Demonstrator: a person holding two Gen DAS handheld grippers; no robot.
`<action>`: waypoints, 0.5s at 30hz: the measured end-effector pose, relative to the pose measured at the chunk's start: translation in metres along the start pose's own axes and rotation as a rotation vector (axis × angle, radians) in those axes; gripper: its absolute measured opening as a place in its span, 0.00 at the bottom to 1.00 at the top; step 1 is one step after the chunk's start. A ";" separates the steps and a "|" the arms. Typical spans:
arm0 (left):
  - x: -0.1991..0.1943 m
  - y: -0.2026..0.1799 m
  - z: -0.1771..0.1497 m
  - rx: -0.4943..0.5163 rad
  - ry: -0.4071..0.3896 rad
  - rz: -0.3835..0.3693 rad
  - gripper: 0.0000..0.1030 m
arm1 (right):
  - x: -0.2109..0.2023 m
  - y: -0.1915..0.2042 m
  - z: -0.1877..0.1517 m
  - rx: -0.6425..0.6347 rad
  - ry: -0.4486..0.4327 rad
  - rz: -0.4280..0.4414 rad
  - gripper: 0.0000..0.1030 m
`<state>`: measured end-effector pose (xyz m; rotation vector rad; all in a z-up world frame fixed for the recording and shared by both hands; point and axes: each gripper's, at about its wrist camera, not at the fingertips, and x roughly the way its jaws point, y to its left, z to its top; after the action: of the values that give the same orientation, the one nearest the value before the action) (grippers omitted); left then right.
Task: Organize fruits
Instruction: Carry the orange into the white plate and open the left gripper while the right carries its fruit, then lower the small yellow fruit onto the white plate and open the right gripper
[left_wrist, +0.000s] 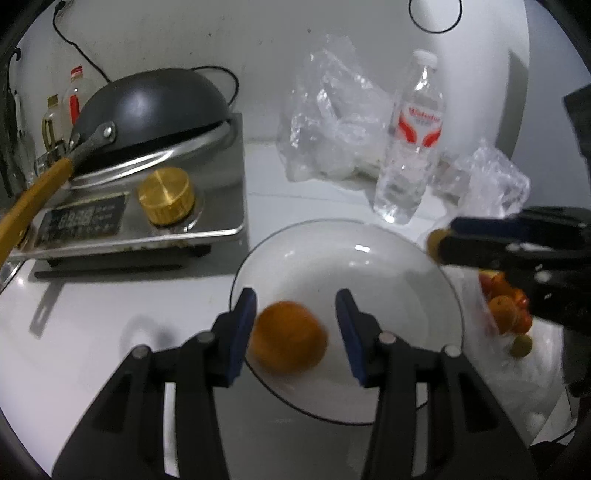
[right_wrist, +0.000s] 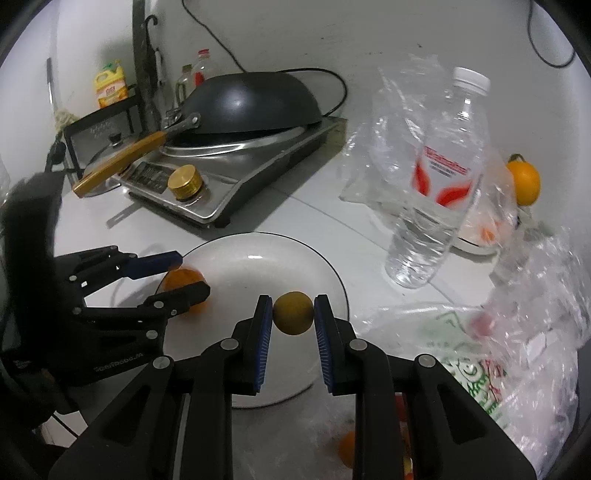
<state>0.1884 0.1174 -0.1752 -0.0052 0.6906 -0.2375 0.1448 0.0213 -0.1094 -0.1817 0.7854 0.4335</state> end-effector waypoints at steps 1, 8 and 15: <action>-0.001 0.000 0.001 0.002 -0.003 -0.002 0.50 | 0.003 0.002 0.002 -0.005 0.004 0.002 0.24; -0.022 0.019 0.000 -0.062 -0.064 0.000 0.50 | 0.022 0.024 0.018 -0.059 0.023 0.030 0.24; -0.034 0.044 -0.010 -0.114 -0.076 0.033 0.51 | 0.047 0.040 0.030 -0.060 0.044 0.059 0.24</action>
<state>0.1666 0.1680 -0.1649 -0.1115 0.6275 -0.1650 0.1759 0.0810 -0.1221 -0.2253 0.8230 0.5103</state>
